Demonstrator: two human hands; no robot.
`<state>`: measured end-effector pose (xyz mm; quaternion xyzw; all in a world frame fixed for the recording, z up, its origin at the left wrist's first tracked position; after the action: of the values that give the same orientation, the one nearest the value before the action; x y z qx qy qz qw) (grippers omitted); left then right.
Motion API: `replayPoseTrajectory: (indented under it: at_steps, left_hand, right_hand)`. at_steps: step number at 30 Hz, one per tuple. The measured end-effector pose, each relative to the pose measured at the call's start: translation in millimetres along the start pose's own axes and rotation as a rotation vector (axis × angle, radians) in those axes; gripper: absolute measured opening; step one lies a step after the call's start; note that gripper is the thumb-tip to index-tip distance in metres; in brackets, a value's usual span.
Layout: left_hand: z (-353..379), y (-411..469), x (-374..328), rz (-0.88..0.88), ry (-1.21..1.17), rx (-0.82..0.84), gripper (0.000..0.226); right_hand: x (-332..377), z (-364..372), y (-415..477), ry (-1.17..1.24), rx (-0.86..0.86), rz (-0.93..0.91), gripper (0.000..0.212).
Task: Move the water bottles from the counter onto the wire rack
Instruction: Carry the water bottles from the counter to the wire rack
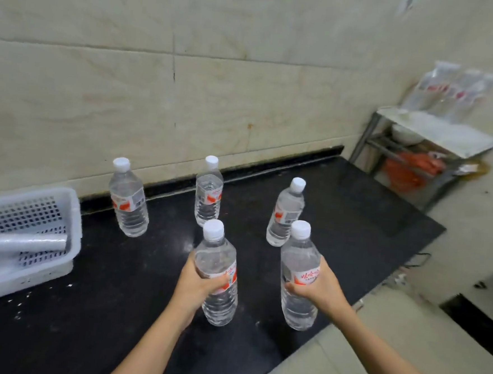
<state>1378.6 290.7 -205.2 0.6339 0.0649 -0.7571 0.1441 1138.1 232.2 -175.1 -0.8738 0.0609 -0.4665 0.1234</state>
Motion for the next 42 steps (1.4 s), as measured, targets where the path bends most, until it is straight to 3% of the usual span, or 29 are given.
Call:
replayPoseTrajectory:
  at_steps: [12, 14, 19, 22, 28, 42]
  left_hand:
    - [193, -1, -62, 0.152, 0.025, 0.446, 0.071]
    - [236, -9, -56, 0.144, 0.013, 0.487, 0.074]
    - [349, -32, -33, 0.123, -0.02, 0.54, 0.073]
    - [411, -39, -25, 0.125, -0.036, 0.578, 0.074]
    - [511, -26, -34, 0.177, -0.051, 0.662, 0.075]
    - [681, 80, 19, 0.156, -0.096, 0.829, 0.073]
  right_hand:
    - [-60, -212, -65, 0.205, -0.311, -0.06, 0.074]
    - [-83, -244, -70, 0.231, -0.357, -0.052, 0.081]
    - [-137, -322, -77, 0.206, -0.393, -0.019, 0.065]
    - [-161, -374, -81, 0.222, -0.434, -0.023, 0.07]
    - [-172, -478, -88, 0.319, -0.557, -0.083, 0.062]
    - [-201, -597, 45, 0.33, -0.616, 0.001, 0.059]
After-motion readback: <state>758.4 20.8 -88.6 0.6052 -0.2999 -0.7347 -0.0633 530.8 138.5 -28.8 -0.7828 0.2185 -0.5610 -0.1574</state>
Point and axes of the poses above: each hand's wrist, its own y-axis towards the middle knuckle, its own z-axis out of the palm, x = y × z, the point moved 5 cm from there along y, towards the middle knuckle, and after that the axes turned 12 degrees about z, right-handed, at the moved point
